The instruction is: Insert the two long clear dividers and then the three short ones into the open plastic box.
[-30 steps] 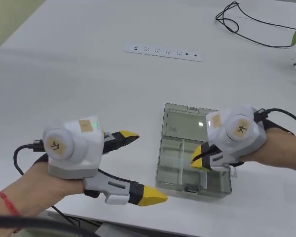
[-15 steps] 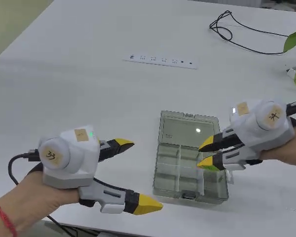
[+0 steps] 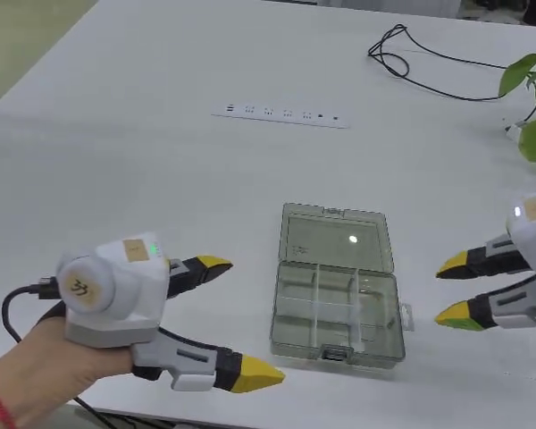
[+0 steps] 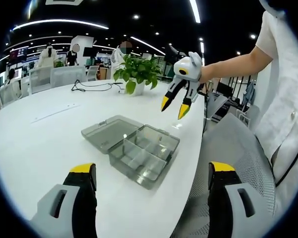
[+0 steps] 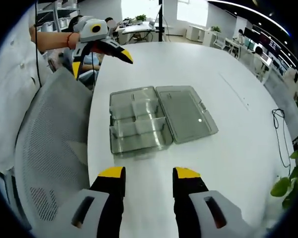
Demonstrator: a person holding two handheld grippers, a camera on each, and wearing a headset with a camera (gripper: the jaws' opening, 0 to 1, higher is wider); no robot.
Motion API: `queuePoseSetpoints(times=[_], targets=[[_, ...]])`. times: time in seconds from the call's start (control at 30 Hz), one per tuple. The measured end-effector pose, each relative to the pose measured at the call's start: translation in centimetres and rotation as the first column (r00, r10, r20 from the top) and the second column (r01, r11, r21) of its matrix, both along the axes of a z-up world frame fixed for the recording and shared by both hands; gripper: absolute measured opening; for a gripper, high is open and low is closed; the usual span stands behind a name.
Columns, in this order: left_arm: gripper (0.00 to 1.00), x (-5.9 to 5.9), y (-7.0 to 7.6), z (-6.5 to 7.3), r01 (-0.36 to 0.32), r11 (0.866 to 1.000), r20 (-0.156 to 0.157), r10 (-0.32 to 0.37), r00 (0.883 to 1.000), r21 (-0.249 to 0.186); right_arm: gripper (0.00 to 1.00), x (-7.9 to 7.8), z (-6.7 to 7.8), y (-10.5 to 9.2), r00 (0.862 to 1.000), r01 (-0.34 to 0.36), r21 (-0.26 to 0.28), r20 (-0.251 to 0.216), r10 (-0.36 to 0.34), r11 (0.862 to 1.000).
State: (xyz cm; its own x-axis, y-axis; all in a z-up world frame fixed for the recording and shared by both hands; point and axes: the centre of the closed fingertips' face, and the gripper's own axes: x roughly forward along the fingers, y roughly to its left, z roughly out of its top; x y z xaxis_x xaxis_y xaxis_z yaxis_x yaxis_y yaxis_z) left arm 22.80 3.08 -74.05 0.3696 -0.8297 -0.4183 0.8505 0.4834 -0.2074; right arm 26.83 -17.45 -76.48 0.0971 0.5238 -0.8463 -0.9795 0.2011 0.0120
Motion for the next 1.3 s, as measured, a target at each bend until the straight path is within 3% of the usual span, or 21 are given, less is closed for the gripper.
queuePoseSetpoints(times=[0.23, 0.4, 0.53, 0.67, 0.8, 0.9, 1.03, 1.1, 1.3], targets=[[0.96, -0.1, 0.1, -0.1, -0.003, 1.0, -0.002, 0.003, 1.0, 0.006, 0.46, -1.6, -2.6, -5.5, 0.999, -0.016, -0.128, -0.043, 0.011, 0.992], [0.95, -0.1, 0.0, 0.0, -0.003, 1.0, -0.003, 0.003, 1.0, 0.011, 0.48, -2.1, -4.5, -8.2, 0.997, -0.022, -0.193, -0.076, 0.007, 0.981], [0.96, -0.1, 0.0, 0.0, -0.001, 1.0, -0.006, 0.001, 1.0, 0.013, 0.48, -2.1, -5.8, -9.7, 0.997, -0.051, -0.248, -0.075, 0.034, 0.967], [0.97, -0.2, 0.1, -0.1, 0.001, 1.0, -0.011, -0.001, 1.0, 0.017, 0.48, -2.0, -6.9, -10.8, 0.996, -0.076, -0.298, -0.073, 0.056, 0.952], [0.97, -0.2, 0.3, -0.1, -0.003, 1.0, -0.013, 0.003, 1.0, 0.018, 0.48, -1.8, -7.6, -10.9, 0.996, -0.081, -0.307, -0.069, 0.063, 0.948], [0.96, -0.3, 0.4, -0.2, -0.002, 1.0, -0.017, 0.002, 1.0, 0.022, 0.46, -1.9, -8.0, -11.3, 0.994, -0.105, -0.333, -0.068, 0.088, 0.937], [0.96, -0.2, 0.5, -0.2, -0.005, 1.0, -0.017, 0.006, 1.0, 0.022, 0.44, -2.1, -8.3, -11.3, 0.992, -0.124, -0.339, -0.073, 0.105, 0.933], [0.96, -0.2, 0.5, -0.1, -0.007, 1.0, -0.015, 0.007, 1.0, 0.021, 0.42, -1.8, -8.2, -11.4, 0.992, -0.127, -0.348, -0.055, 0.115, 0.929], [0.96, -0.1, 0.4, -0.1, -0.005, 1.0, -0.013, 0.005, 1.0, 0.018, 0.39, -1.8, -8.1, -11.5, 0.993, -0.117, -0.345, -0.05, 0.106, 0.931]])
